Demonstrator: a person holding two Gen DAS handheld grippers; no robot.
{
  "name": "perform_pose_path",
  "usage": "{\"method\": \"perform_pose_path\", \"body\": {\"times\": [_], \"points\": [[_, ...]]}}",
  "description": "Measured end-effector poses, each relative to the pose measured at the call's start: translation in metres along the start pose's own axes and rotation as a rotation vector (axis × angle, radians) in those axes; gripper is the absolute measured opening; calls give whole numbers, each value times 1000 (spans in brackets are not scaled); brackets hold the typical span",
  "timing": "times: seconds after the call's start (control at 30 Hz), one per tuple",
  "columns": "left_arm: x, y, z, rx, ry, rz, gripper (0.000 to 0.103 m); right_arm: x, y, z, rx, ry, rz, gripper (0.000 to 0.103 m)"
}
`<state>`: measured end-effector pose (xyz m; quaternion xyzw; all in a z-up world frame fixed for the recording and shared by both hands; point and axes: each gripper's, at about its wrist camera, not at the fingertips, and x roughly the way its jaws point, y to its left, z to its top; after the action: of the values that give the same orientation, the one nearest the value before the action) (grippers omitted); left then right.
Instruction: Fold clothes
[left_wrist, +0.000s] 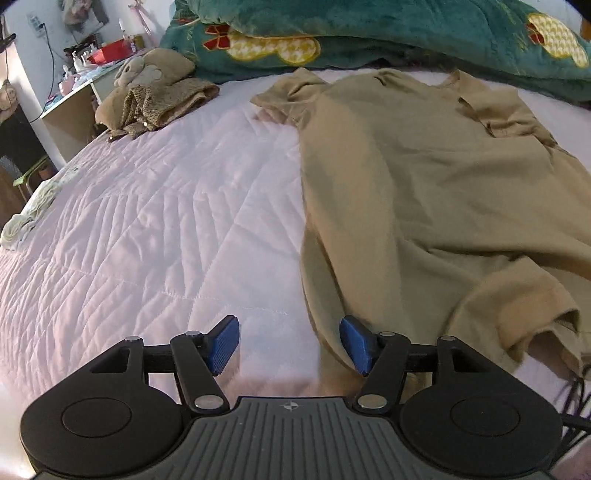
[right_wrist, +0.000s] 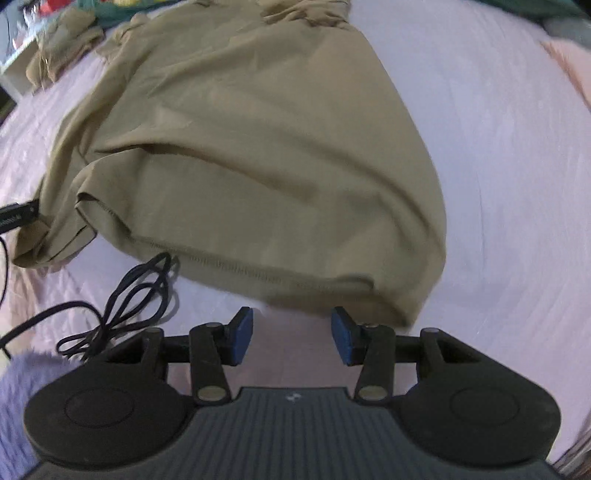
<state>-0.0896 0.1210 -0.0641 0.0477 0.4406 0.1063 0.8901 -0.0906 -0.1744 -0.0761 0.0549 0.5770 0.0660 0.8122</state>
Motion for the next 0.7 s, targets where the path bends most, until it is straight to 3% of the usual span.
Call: {"method": "perform_pose_path", "body": {"times": [0.13, 0.27, 0.43, 0.5, 0.53, 0.6, 0.7], "points": [[-20, -15, -5, 21, -54, -2, 66, -11, -10, -9, 65, -68, 39, 47], [3, -29, -15, 90, -9, 37, 70, -21, -17, -14, 85, -127, 30, 47], [-3, -35, -25, 88, -86, 63, 72, -28, -30, -16, 181, -232, 34, 47], [-5, -37, -25, 115, -107, 22, 46, -27, -32, -12, 212, -264, 28, 48], [-6, -35, -26, 107, -108, -57, 22, -26, -31, -9, 217, -269, 20, 48], [-9, -32, -26, 96, -116, -66, 12, -24, -27, -4, 214, -268, -3, 48], [-13, -23, -28, 74, -126, -88, 6, -21, -19, -2, 187, -259, -18, 48]]}}
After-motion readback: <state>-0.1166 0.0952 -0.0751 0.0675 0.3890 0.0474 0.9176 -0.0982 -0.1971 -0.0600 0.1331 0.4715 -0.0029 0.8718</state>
